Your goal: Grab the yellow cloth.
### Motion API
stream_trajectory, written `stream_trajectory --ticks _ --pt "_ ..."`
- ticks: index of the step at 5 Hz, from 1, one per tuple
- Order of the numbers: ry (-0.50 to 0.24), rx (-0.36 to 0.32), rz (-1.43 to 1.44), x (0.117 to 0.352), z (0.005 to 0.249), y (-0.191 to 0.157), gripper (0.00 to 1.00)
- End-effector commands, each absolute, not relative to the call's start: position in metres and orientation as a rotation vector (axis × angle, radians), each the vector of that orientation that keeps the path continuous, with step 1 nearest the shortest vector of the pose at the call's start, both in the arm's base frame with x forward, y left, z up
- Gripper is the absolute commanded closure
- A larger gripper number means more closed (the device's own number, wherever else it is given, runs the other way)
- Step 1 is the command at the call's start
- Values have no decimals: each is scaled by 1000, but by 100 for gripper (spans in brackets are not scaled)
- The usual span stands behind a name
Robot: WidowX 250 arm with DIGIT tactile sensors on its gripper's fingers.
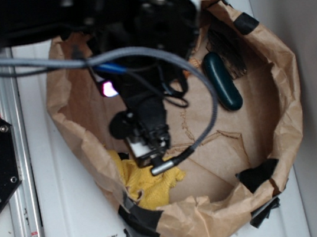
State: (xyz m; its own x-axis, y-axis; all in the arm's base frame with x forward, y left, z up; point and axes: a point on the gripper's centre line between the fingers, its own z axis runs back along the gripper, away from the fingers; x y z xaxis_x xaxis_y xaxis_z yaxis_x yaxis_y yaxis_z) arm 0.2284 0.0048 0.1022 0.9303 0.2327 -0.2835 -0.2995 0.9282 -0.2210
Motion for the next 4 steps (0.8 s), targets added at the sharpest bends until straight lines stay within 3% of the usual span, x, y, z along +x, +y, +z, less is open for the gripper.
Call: stream_trajectory --ticks 1,3,4 --pt "417 -300 311 241 48 -25 0" --pt "503 -267 213 234 17 -77 0" --pt "516 -276 218 228 9 -75 0"
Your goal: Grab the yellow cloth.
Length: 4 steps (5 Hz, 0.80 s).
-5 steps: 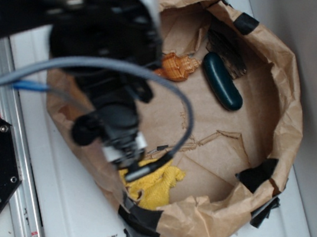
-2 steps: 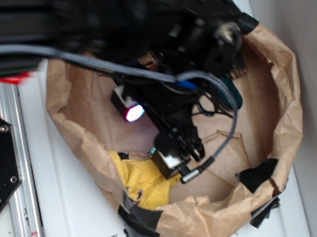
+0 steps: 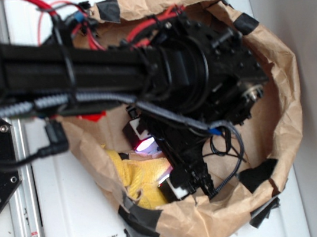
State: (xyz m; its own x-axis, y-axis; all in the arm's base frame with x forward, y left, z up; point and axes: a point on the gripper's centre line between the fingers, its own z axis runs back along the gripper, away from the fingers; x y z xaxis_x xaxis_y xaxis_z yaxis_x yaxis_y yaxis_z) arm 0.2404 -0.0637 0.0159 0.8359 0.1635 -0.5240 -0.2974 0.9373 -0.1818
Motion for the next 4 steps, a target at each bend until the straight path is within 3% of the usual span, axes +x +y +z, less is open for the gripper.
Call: stream_trajectory --ticks 1,3,4 --pt "535 -259 221 223 -1 -84 100" --pt "468 -268 162 202 7 -80 100" --pt "302 -161 66 202 46 -71 100"
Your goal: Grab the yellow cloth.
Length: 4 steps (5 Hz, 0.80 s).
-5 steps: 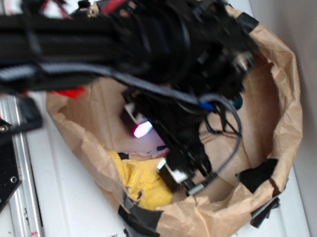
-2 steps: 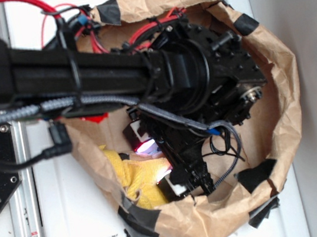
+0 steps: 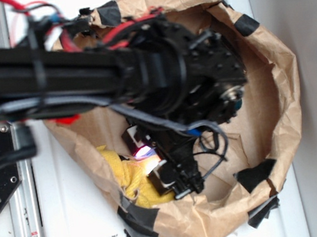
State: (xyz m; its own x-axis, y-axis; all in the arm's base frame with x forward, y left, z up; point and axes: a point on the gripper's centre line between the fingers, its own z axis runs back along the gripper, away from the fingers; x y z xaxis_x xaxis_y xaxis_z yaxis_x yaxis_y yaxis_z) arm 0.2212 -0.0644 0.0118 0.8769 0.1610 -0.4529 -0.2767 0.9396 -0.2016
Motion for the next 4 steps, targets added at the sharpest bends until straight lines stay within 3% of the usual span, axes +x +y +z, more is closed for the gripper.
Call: stream_trajectory --ticks 1,2,4 --pt "141 -64 47 211 83 -53 100" --pt "-33 35 26 222 114 -33 100" --pt "-162 112 55 239 134 2 100"
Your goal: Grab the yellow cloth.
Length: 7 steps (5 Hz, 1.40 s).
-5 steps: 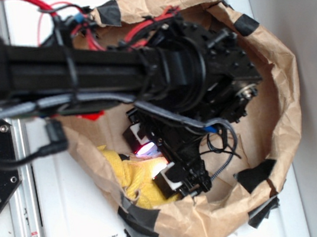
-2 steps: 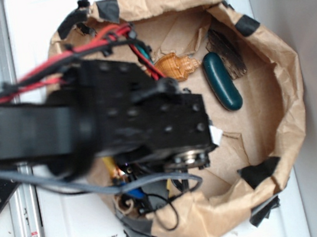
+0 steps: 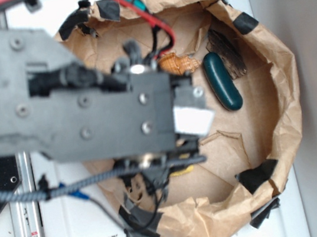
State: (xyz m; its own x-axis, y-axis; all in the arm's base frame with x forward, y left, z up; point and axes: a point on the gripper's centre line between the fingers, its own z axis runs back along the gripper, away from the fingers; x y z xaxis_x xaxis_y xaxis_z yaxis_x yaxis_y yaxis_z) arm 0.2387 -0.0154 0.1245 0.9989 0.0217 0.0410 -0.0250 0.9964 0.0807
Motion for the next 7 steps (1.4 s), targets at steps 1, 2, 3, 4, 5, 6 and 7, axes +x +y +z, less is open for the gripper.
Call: stream_trajectory --ticks 1,2,3,4,5,6,7 --pt "-164 111 46 243 133 8 100" --pt "-163 73 23 244 130 8 100" --pt "-129 66 6 246 124 2 100" --pt "-126 29 5 246 118 1 100" --pt "-70 44 -10 247 92 -10 100" --pt "-18 30 12 241 62 -12 0" --pt "7 1 9 235 40 -12 0"
